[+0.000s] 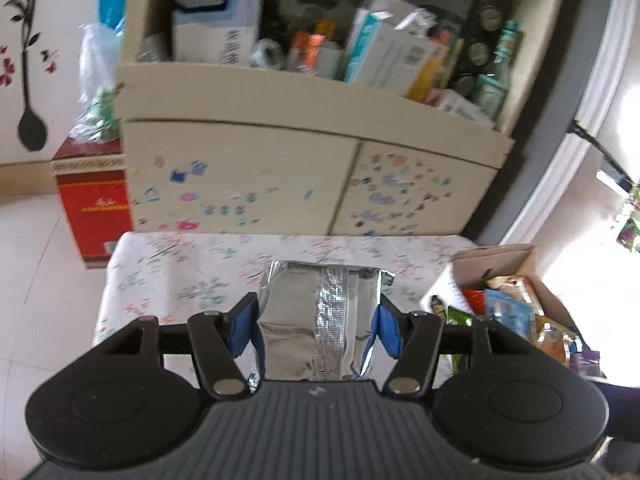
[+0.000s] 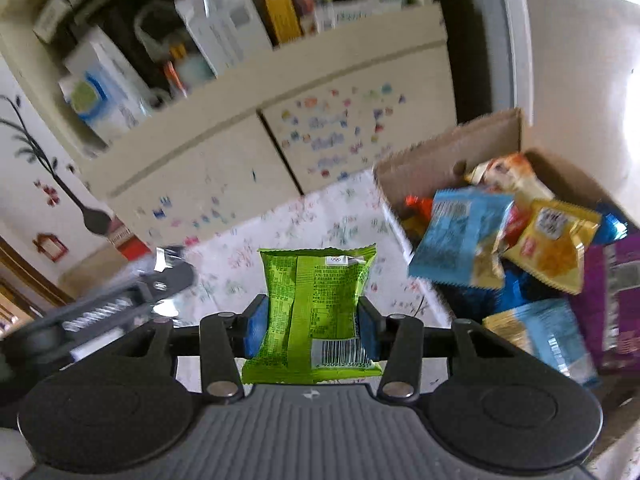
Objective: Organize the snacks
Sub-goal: 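Carry both bags over the box and open both tools to release them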
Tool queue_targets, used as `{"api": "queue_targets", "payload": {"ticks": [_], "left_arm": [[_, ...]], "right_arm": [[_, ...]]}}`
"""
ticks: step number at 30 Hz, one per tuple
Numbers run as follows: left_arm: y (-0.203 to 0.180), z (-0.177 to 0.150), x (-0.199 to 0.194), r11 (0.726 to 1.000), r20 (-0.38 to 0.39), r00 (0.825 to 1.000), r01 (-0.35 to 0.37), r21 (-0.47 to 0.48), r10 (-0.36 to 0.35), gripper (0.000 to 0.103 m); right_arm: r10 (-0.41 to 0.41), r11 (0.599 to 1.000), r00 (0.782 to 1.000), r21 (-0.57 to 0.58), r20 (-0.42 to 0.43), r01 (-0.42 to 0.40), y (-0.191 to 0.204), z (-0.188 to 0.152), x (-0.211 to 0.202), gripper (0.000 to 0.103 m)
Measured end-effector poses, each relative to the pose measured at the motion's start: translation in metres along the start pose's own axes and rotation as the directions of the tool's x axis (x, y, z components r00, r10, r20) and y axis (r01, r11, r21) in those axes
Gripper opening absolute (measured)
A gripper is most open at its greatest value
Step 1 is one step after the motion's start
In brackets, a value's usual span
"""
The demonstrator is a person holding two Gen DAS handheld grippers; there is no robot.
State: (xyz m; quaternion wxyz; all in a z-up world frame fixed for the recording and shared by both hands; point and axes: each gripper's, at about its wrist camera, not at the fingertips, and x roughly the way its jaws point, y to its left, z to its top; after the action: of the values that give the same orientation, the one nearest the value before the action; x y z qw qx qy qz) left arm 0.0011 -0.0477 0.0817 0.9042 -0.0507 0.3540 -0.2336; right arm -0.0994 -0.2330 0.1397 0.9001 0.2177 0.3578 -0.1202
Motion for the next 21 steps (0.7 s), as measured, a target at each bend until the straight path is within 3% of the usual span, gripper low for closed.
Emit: {"api": "queue_targets", "payload": {"ticks": [4, 9, 21], "left_arm": [[-0.02, 0.001, -0.002, 0.999, 0.033, 0.999, 0.035, 0.03, -0.036, 0.06], [-0.048, 0.001, -0.004, 0.992, 0.091, 0.994, 0.053, 0.118, -0.063, 0.06], [-0.097, -0.011, 0.013, 0.966, 0.034, 0.98, 0.187, 0.179, -0.196, 0.06]], "right_arm": [[0.007, 0.999, 0.998, 0.048, 0.065, -0.01, -0.018, 0.011, -0.023, 0.053], [-0.041, 0.995, 0.988, 0.091, 0.15, 0.027, -0.046, 0.022, -0.046, 0.053], [-0.161, 0.968, 0.958, 0.226, 0.237, 0.107, -0.107, 0.03, -0.079, 0.053]]}}
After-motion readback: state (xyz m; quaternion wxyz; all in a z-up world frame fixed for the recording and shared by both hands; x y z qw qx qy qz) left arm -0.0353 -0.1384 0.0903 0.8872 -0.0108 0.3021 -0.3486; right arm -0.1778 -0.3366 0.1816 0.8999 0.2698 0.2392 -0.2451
